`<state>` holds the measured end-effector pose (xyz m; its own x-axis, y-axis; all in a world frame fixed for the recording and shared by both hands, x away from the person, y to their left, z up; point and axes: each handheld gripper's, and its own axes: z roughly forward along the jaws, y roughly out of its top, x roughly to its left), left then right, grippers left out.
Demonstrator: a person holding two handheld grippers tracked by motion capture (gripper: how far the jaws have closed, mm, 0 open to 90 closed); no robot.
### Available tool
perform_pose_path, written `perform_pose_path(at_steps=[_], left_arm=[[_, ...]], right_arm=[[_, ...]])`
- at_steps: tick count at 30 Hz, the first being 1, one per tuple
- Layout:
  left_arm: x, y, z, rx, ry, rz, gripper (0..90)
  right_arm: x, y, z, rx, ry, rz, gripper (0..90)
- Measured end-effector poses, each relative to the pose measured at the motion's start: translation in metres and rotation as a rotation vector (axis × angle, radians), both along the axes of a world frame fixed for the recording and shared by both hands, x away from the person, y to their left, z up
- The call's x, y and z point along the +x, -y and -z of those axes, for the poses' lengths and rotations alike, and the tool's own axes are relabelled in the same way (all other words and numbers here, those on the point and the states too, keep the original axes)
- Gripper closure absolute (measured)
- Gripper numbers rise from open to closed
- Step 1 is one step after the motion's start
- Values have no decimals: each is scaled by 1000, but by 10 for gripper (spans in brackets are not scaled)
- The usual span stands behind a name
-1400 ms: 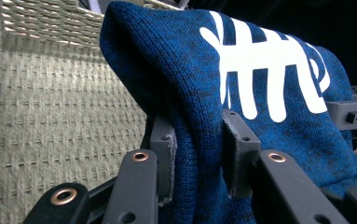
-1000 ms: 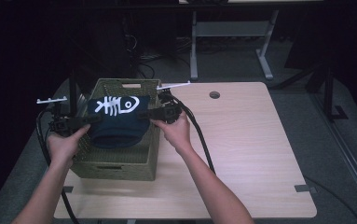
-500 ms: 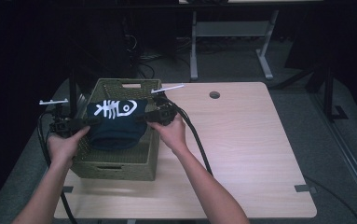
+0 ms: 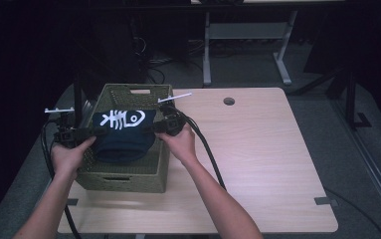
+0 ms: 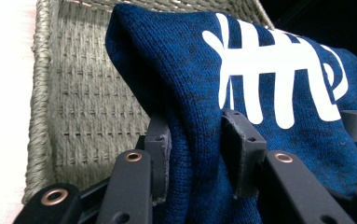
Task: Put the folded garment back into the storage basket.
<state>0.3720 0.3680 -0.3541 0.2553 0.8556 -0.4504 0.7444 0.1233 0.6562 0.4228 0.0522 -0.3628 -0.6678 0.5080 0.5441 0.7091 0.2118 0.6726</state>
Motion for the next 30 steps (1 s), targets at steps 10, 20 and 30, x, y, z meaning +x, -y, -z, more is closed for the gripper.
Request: perform_pose_path(at_steps=[10,20,30], left_arm=[[1,1,2,49,-11,12,656],[3,6,4,106,-13,19,614],[4,-3,4,117,12,-42,494]], right_arm=[[-3,-5,4,-57,16,2,682],[-6,-6,5,-121,54,12,652],[-11,-6,-8,-254,179,52,458]])
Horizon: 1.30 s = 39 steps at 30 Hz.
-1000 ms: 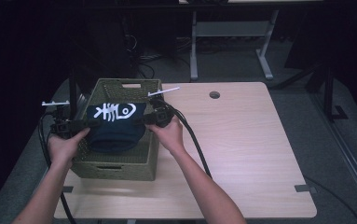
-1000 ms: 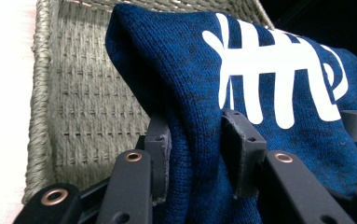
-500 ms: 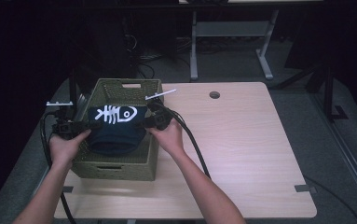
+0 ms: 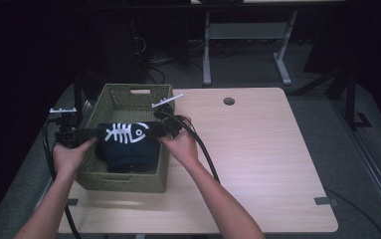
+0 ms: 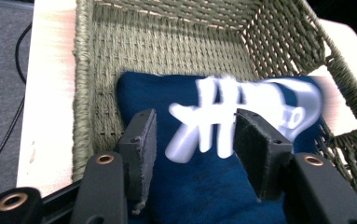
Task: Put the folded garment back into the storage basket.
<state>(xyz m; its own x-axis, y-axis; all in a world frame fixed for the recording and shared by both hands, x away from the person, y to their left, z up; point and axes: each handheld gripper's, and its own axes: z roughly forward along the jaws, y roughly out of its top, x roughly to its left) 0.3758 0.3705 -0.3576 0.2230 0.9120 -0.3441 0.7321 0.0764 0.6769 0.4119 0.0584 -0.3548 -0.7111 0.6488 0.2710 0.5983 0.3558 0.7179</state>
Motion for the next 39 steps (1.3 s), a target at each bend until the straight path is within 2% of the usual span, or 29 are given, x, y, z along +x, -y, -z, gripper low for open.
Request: perform_pose_path(at_steps=[3,7,9,12,19,22,26,39], left_arm=[[-2,-1,-4,-27,19,5,493],[-7,1,-8,-37,49,15,492],[-9,4,-11,-53,63,27,491],[-12,10,-15,-61,87,49,485],[-15,27,-22,-110,124,85,459],[-17,36,-25,-115,135,108,446],[-18,49,-27,-111,144,138,420],[-21,85,-33,-105,163,186,324]], right_arm=[[2,6,-6,40,-18,-12,461],[1,14,-11,78,-29,-31,469],[0,20,-14,114,-44,-43,469],[-1,28,-17,148,-58,-58,469],[-1,53,-22,226,-73,-75,464],[-2,63,-22,254,-78,-83,456],[-4,78,-23,273,-75,-86,443],[-12,126,-21,316,-72,-53,414]])
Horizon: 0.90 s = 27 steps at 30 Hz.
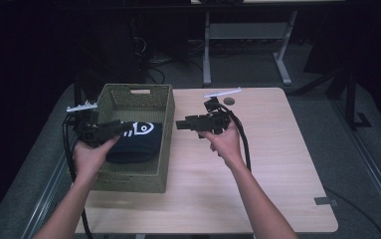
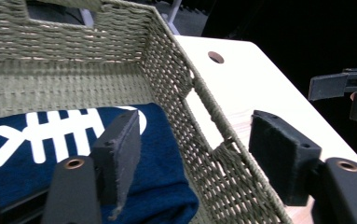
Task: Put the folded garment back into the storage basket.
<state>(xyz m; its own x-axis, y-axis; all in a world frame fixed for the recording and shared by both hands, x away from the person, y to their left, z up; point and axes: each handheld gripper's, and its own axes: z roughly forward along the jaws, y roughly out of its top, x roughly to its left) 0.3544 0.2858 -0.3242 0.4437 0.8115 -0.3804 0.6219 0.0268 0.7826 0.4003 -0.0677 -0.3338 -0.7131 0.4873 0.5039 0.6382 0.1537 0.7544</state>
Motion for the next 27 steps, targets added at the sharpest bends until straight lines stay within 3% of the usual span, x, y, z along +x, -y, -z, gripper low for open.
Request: perform_pose_path(at_steps=[12,27], left_arm=[[-2,28,-4,-1,16,39,278],[-6,63,-12,-16,48,130,269]], right_arm=[[-8,35,1,-2,12,23,399],[-17,72,0,-19,17,70,390]])
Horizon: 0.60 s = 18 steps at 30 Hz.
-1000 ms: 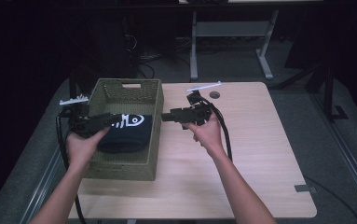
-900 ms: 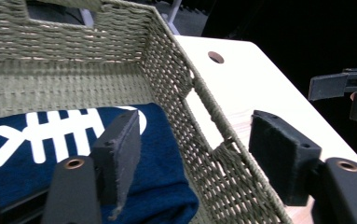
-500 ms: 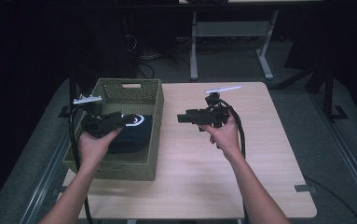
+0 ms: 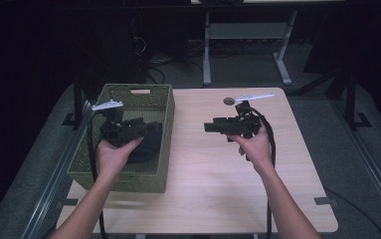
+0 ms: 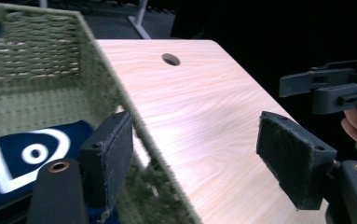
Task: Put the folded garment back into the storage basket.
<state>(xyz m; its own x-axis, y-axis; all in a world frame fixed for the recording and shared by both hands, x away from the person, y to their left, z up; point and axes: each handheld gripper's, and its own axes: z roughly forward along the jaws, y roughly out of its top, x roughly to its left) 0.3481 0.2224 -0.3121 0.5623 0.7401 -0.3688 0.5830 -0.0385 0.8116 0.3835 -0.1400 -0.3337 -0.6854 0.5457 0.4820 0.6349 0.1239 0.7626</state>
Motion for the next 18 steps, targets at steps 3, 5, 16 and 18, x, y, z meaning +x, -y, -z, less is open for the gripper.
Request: perform_pose_path(at_steps=[3,5,16,18], left_arm=[[-2,7,-1,-5,5,15,269],[-2,11,-2,-2,6,26,269],[-2,26,-1,3,15,59,261],[-3,29,0,-1,12,62,260]], right_arm=[[-2,7,0,-4,5,9,390],[-3,10,-1,-5,7,14,389],[-9,31,-3,-17,17,42,387],[-11,35,-2,-15,12,51,386]])
